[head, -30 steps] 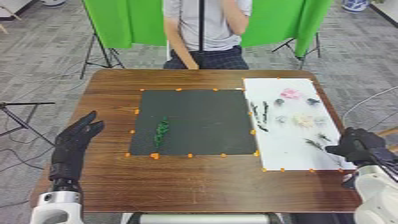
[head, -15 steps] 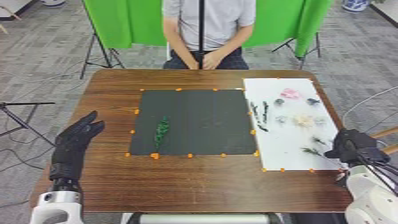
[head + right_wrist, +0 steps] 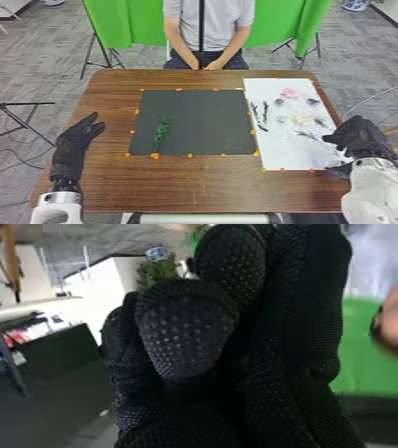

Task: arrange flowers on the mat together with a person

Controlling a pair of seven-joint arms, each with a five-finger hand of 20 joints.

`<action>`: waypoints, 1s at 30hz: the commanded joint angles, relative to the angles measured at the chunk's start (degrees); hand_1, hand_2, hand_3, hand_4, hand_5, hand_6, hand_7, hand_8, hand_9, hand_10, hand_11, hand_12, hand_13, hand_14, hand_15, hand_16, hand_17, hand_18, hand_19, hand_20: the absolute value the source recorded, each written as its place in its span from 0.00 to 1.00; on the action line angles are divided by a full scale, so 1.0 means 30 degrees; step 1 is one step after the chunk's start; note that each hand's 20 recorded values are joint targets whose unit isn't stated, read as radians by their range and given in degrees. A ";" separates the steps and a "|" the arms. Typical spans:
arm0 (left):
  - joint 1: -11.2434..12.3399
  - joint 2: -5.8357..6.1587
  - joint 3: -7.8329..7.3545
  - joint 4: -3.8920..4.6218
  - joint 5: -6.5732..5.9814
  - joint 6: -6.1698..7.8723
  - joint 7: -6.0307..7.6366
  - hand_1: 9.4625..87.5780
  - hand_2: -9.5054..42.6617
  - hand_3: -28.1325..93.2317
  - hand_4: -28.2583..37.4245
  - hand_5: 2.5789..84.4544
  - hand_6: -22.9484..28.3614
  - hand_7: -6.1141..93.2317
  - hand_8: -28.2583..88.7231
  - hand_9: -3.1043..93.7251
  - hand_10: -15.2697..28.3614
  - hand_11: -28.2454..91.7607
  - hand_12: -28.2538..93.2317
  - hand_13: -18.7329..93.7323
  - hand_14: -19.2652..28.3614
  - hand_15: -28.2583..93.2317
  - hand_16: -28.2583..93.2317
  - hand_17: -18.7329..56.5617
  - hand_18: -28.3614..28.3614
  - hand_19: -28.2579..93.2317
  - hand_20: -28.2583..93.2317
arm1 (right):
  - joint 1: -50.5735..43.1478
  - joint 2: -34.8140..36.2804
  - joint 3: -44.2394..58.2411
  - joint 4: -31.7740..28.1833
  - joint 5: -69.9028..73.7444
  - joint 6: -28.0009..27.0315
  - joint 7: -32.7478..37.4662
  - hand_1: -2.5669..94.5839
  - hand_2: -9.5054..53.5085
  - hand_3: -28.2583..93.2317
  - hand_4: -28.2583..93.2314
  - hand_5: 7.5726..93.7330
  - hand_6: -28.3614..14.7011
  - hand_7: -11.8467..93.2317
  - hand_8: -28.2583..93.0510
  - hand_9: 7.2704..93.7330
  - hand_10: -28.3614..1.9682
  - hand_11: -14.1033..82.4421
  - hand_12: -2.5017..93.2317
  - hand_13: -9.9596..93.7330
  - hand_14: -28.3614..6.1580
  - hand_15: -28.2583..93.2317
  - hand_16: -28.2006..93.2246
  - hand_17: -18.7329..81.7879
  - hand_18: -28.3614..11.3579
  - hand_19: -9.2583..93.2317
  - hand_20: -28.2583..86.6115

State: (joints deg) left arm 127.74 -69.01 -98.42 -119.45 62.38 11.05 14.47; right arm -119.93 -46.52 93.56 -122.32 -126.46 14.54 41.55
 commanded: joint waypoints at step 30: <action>0.0283 0.0600 -0.0032 -0.0228 0.0432 -0.0583 -0.1355 0.27 0.12 0.79 0.10 0.52 0.56 0.12 0.19 0.52 0.69 0.36 0.31 0.49 0.75 0.32 0.23 0.38 0.69 0.26 0.39 | 0.9178 -1.1108 -1.2491 0.3850 0.1026 -0.0636 -0.1097 0.94 0.00 0.00 0.57 0.93 0.67 0.39 0.35 1.00 0.70 0.64 0.24 1.00 0.81 0.79 0.40 0.79 0.26 1.00 0.54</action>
State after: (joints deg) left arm 127.36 -67.27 -98.36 -119.69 63.20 9.64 11.49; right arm -92.71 -77.60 58.96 -112.47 -126.77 14.61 38.34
